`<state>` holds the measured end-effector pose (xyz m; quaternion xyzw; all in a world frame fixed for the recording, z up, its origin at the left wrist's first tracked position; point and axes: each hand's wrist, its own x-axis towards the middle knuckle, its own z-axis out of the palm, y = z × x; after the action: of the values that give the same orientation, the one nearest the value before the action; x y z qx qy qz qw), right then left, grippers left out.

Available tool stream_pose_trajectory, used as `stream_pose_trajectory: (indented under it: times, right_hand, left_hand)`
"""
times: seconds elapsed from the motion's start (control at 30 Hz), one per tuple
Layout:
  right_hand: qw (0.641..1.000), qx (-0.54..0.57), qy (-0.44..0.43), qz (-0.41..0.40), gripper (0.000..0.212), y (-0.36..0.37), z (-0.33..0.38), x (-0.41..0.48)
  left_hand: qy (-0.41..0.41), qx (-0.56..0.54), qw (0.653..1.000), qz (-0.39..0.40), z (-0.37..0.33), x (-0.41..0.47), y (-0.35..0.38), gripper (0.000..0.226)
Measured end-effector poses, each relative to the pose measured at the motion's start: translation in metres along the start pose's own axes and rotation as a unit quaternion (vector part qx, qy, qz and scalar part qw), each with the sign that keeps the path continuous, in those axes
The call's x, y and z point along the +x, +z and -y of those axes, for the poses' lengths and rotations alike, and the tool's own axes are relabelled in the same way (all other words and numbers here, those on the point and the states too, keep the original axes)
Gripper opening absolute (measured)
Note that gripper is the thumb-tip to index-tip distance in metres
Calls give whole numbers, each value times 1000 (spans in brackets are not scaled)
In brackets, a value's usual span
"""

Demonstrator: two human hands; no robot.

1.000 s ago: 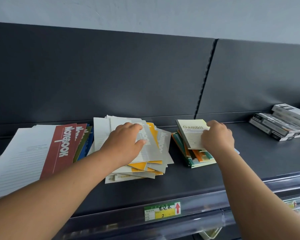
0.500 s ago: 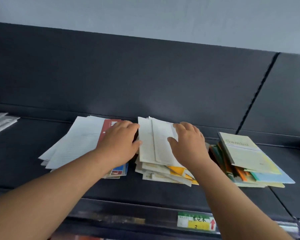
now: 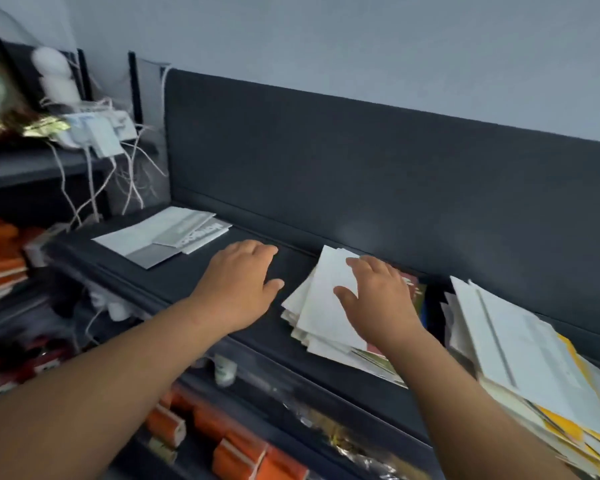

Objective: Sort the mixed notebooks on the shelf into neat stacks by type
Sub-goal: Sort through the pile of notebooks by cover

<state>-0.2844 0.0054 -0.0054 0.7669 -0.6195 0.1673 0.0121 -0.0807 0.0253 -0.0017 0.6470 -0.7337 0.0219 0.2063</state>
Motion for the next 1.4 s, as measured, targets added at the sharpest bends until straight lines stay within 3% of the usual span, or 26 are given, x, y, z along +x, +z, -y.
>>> stream_pose_trajectory:
  times: [0.3,0.53,0.87,1.07,1.27,1.4]
  right_hand:
    - [998,49,-38,33,57,52,157,36]
    - [994,77,-20,72,57,83,231,56]
    - [989,83,18,118,58,110,244,119]
    - [985,105,25,137,47,143,245,165]
    - [982,95,53,154,44,170,245,195]
    - [978,92,95,161,55,183,251,211]
  left_hand:
    - [-74,27,997,-15,168,-25,-48,57]
    - [-90,26,996,10,252,-21,-65,56]
    - [-106,-11,994,31,295,33,-47,61]
    - [-122,8,992,42,320,76,-28,59]
    - [-150,8,982,117,346,114,5,65]
    - [-144,12,979,146,359,146,19,70]
